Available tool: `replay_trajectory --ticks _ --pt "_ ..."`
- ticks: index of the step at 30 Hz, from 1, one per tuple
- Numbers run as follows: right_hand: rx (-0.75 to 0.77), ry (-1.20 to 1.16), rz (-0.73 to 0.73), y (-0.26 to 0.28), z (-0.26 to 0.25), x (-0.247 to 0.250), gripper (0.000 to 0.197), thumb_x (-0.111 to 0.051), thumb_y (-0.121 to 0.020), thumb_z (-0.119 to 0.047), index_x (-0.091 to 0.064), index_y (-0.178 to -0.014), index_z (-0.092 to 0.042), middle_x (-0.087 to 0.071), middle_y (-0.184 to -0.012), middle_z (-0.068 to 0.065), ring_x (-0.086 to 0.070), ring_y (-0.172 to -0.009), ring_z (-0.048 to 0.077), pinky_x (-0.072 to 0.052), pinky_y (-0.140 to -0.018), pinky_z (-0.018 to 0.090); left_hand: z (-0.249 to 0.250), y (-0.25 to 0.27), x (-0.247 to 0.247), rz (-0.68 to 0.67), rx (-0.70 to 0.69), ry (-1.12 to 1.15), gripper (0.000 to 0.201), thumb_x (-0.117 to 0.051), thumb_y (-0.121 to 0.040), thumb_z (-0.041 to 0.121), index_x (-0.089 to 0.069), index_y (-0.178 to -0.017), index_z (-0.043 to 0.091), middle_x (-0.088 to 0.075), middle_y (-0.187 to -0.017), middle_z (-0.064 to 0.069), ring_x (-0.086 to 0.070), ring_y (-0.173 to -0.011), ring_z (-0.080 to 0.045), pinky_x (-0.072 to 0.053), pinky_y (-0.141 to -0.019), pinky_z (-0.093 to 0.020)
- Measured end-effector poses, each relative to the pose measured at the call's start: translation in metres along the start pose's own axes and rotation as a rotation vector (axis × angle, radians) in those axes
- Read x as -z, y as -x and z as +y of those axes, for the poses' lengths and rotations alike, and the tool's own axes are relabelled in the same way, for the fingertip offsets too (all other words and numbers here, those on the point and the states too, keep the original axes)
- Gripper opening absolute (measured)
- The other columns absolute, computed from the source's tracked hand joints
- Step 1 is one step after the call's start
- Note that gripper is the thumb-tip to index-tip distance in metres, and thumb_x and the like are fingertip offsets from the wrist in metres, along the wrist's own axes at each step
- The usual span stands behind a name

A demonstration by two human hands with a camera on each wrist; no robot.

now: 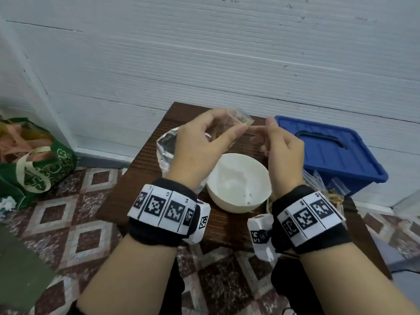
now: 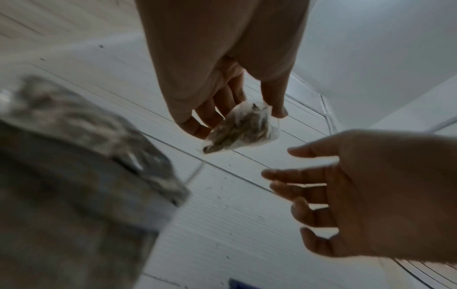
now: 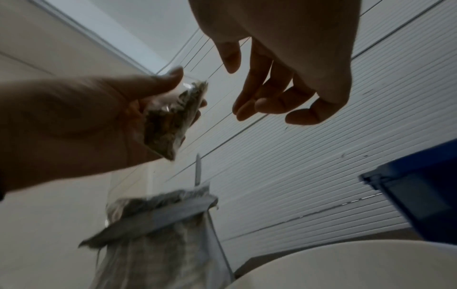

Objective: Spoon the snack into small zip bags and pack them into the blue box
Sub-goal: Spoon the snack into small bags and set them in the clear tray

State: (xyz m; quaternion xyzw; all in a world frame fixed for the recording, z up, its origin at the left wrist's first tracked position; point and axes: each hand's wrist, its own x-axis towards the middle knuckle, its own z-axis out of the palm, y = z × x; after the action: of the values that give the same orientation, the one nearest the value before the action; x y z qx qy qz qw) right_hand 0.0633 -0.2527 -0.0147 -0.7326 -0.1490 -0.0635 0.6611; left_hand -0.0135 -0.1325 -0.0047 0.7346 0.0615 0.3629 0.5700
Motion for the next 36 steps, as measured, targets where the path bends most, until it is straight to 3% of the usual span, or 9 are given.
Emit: replay_trajectory --ticks 5,9,13,15,19,24,30,33,36 --pt "-0.112 -0.113 0.041 0.012 -0.001 0.042 0.036 -0.052 -0.096 -0.031 -0.074 -0.081 -0.008 -0.069 -0.071 0.008 -0.053 -0.052 -0.003 -0.042 -0.054 0.009 -0.009 0.013 -0.048 -0.081 -0.03 -0.008 0.026 -0.074 -0.084 0.021 -0.071 -0.11 0.016 -0.07 -0.088 0.015 -0.062 -0.08 0.005 -0.046 -0.075 -0.012" --pt "-0.17 -0.056 0.033 0.014 0.008 0.063 0.027 -0.059 -0.092 -0.029 -0.073 -0.071 -0.018 -0.069 -0.063 -0.002 -0.054 -0.053 -0.004 -0.041 -0.059 0.016 -0.017 0.024 -0.073 -0.189 -0.004 0.023 0.026 -0.073 -0.085 0.016 -0.069 -0.11 0.024 -0.067 -0.092 0.022 -0.06 -0.087 0.011 -0.042 -0.078 -0.005" --pt "-0.219 0.006 0.018 0.011 0.024 0.081 0.032 -0.064 -0.088 -0.029 -0.073 -0.08 0.0 -0.067 -0.067 0.009 -0.057 -0.061 0.012 -0.044 -0.063 0.024 -0.032 0.03 -0.086 -0.303 0.043 0.003 0.035 -0.073 -0.084 0.021 -0.065 -0.116 0.035 -0.066 -0.106 0.023 -0.059 -0.104 0.009 -0.043 -0.09 -0.009" --pt "-0.232 0.028 0.005 0.01 0.026 0.088 0.025 -0.064 -0.088 -0.024 -0.074 -0.075 -0.006 -0.071 -0.07 0.008 -0.065 -0.07 0.017 -0.05 -0.069 0.027 -0.038 0.033 -0.09 -0.361 0.047 -0.025 0.041 -0.072 -0.084 0.024 -0.06 -0.118 0.043 -0.065 -0.108 0.025 -0.058 -0.106 0.008 -0.043 -0.093 -0.012" --pt "-0.199 0.127 -0.029 0.01 0.022 0.098 0.021 -0.063 -0.088 -0.018 -0.074 -0.07 -0.015 -0.07 -0.064 -0.004 -0.059 -0.061 -0.002 -0.043 -0.068 0.022 -0.042 0.036 -0.092 -0.44 0.104 -0.015 0.052 -0.077 -0.078 0.023 -0.056 -0.119 0.046 -0.068 -0.11 0.019 -0.059 -0.108 0.007 -0.044 -0.096 -0.016" --pt "-0.156 0.204 -0.039 0.01 0.019 0.101 0.022 -0.062 -0.089 -0.022 -0.074 -0.072 -0.015 -0.071 -0.067 -0.006 -0.063 -0.066 -0.002 -0.044 -0.069 0.02 -0.053 0.031 -0.084 -0.55 0.183 -0.049 0.068 -0.082 -0.072 0.023 -0.053 -0.132 0.038 -0.069 -0.116 0.013 -0.058 -0.112 0.004 -0.044 -0.099 -0.024" --pt "-0.146 0.232 -0.095 0.009 0.018 0.101 0.025 -0.061 -0.09 -0.025 -0.075 -0.074 -0.012 -0.072 -0.069 -0.007 -0.063 -0.069 -0.004 -0.043 -0.07 0.019 -0.059 0.032 -0.086 -0.508 0.186 -0.05 0.051 -0.083 -0.073 0.02 -0.064 -0.119 0.03 -0.071 -0.107 0.015 -0.061 -0.105 0.005 -0.045 -0.097 -0.026" --pt "-0.145 0.264 -0.074 0.01 0.016 0.102 0.033 -0.063 -0.087 -0.043 -0.075 -0.071 -0.017 -0.072 -0.069 -0.004 -0.064 -0.069 0.001 -0.046 -0.068 0.021 -0.062 0.032 -0.088 -0.459 0.165 -0.058 0.047 -0.084 -0.072 0.019 -0.063 -0.109 0.039 -0.071 -0.101 0.018 -0.063 -0.101 0.003 -0.048 -0.098 -0.027" --pt "-0.133 0.347 -0.103 0.012 0.01 0.103 0.04 -0.068 -0.073 -0.061 -0.074 -0.069 -0.021 -0.071 -0.067 -0.006 -0.064 -0.07 0.002 -0.046 -0.064 0.017 -0.061 0.033 -0.089 -0.432 0.13 -0.097 0.047 -0.084 -0.071 0.021 -0.059 -0.101 0.048 -0.068 -0.092 0.026 -0.061 -0.095 0.009 -0.047 -0.092 -0.018"
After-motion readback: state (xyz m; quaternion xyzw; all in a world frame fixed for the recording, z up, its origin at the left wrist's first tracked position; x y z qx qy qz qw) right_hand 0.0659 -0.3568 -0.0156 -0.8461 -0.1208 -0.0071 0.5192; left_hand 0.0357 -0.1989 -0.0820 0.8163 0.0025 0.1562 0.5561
